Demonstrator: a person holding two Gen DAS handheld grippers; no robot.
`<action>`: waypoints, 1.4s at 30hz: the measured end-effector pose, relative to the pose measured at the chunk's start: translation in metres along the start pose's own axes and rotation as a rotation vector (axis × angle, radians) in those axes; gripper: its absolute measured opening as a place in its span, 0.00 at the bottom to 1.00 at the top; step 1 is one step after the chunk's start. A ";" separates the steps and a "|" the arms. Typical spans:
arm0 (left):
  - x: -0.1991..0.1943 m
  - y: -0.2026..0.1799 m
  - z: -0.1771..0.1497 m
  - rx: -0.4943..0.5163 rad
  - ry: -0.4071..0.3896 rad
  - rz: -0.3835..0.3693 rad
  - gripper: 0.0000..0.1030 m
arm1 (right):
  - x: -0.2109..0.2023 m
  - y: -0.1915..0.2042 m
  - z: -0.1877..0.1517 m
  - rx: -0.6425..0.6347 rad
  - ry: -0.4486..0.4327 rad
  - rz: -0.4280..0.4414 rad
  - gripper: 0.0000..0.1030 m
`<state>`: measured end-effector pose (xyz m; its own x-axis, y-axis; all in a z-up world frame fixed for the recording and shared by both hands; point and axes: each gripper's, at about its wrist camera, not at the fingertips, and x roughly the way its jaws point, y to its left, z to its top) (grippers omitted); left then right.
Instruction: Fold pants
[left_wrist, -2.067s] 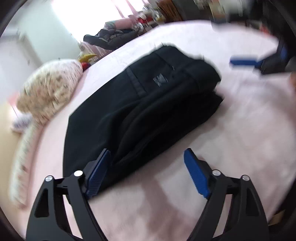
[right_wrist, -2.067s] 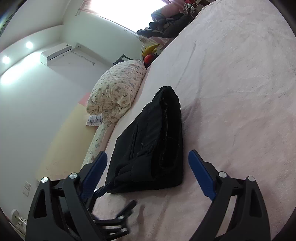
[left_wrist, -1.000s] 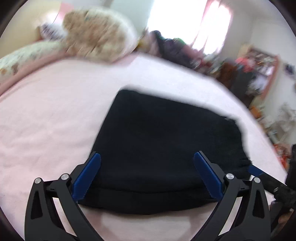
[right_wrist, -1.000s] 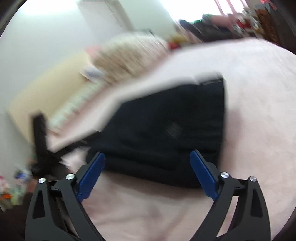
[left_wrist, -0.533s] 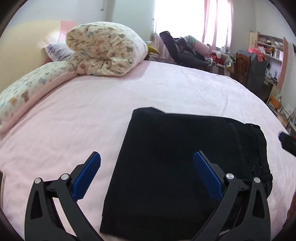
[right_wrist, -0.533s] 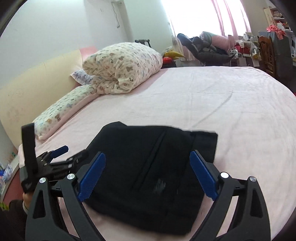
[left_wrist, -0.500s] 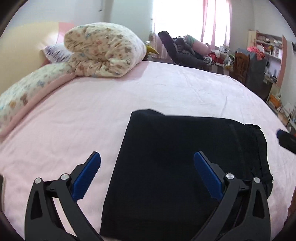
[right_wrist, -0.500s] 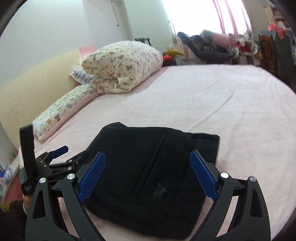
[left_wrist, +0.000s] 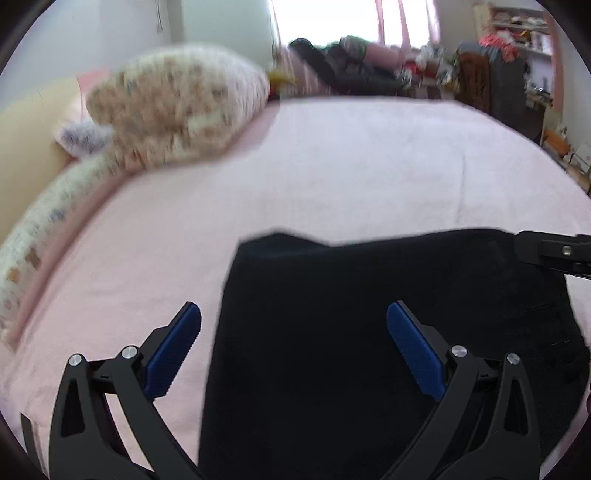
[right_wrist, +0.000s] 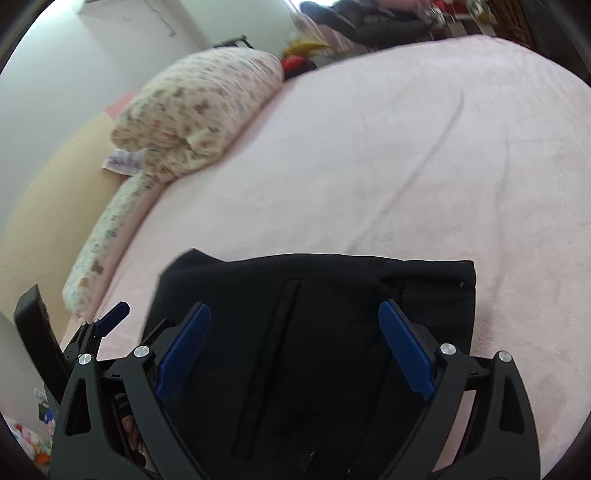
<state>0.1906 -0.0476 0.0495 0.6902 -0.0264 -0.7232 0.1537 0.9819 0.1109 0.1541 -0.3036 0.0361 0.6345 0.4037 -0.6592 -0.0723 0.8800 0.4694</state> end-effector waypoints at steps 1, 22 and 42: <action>0.014 0.005 0.000 -0.038 0.051 -0.035 0.98 | 0.008 -0.004 0.002 0.007 0.008 -0.009 0.92; -0.038 0.053 -0.096 -0.125 0.069 -0.314 0.98 | -0.070 -0.015 -0.098 0.014 0.101 0.301 0.98; -0.011 0.051 0.051 -0.363 -0.021 -0.695 0.98 | -0.078 -0.010 -0.111 -0.089 -0.015 0.306 0.99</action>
<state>0.2270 -0.0067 0.0982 0.5343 -0.6571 -0.5318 0.3168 0.7389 -0.5947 0.0201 -0.3161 0.0180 0.5841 0.6499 -0.4863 -0.3280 0.7370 0.5910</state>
